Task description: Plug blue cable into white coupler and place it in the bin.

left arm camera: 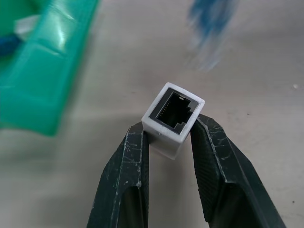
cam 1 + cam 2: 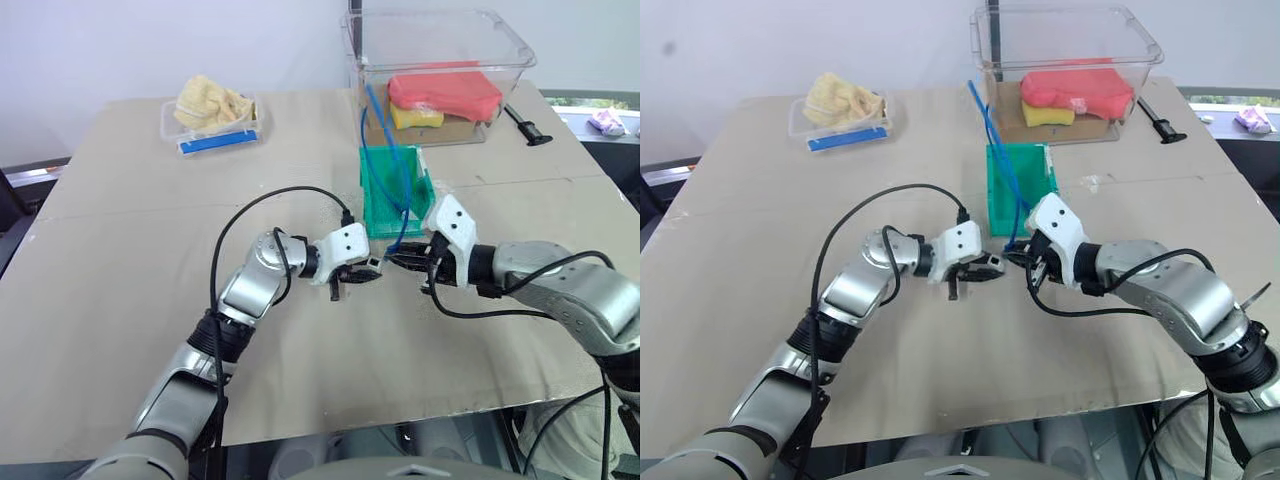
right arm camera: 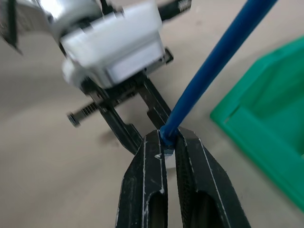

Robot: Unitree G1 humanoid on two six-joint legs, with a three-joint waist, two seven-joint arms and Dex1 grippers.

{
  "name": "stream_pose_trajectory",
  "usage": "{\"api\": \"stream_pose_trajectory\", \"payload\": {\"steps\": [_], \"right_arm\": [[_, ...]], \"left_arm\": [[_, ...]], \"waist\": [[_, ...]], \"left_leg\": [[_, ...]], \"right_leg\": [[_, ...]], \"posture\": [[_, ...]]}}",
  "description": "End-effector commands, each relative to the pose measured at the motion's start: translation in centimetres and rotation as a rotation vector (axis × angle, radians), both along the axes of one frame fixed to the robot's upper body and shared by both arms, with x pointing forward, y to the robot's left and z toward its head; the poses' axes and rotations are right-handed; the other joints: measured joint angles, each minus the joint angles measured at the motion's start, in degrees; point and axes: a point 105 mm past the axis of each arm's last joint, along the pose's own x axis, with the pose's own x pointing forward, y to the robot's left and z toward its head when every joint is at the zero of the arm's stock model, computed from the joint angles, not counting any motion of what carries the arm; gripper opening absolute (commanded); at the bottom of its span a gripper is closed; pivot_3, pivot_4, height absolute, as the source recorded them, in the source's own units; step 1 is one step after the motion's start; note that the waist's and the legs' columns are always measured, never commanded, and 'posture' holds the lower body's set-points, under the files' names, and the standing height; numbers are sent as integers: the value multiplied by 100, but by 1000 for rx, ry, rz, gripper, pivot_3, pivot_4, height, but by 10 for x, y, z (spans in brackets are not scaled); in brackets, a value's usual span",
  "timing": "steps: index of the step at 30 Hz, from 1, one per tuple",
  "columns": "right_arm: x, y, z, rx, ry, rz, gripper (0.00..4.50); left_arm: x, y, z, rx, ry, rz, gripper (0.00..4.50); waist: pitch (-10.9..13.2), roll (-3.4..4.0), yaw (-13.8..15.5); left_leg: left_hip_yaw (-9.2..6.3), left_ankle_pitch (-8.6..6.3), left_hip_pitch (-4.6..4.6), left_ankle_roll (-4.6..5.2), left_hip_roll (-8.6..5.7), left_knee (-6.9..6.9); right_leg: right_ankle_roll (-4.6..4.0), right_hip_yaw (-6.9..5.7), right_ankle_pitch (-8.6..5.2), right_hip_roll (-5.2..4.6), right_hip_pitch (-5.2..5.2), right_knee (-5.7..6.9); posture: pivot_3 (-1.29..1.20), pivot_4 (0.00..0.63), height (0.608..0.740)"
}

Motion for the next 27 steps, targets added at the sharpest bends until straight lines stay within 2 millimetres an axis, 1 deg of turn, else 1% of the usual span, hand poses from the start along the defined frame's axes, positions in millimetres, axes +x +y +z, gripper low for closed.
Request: {"api": "stream_pose_trajectory", "payload": {"steps": [1,6,9,14,17,22,27], "right_arm": [[7,6,10,-19,-69,59,0],[12,11,4,-30,-50,85,0],[11,12,-2,-41,-21,101,0],[7,14,-4,-16,18,107,0],[7,12,-15,-65,38,111,0],[12,7,-26,-143,35,98,0],[18,2,-32,-196,31,86,0]], "left_arm": [[1,-3,6,1,-43,-29,743],[3,-1,1,20,-46,-45,743],[4,0,-1,29,-50,-45,743],[5,0,-3,34,-54,-45,743],[6,-1,-3,34,-57,-53,743],[6,-2,-3,37,-65,-64,743],[6,-2,-3,37,-68,-69,743]], "waist": [[0,0,-11],[0,0,-3],[0,0,2],[-1,0,1],[-1,1,1],[-3,2,0],[-9,1,-1]], "left_leg": [[-2,0,-1,0,0,0],[-5,0,-1,-1,0,-1],[-8,0,-2,-1,-2,-1],[-13,1,-1,-1,-2,0],[-14,1,0,-1,-2,0],[-11,1,3,-1,-2,1],[-9,0,8,-1,-2,3]], "right_leg": [[0,1,0,0,-2,0],[-1,-1,1,0,-2,1],[-2,1,1,-3,-3,0],[-2,0,2,-3,-2,2],[-2,0,2,-3,-2,4],[-2,0,2,-3,0,4],[-2,-1,3,-2,6,4]], "posture": [[0,150,740],[0,150,740],[0,150,740],[0,150,740],[0,150,740],[0,150,740],[0,150,740]]}}
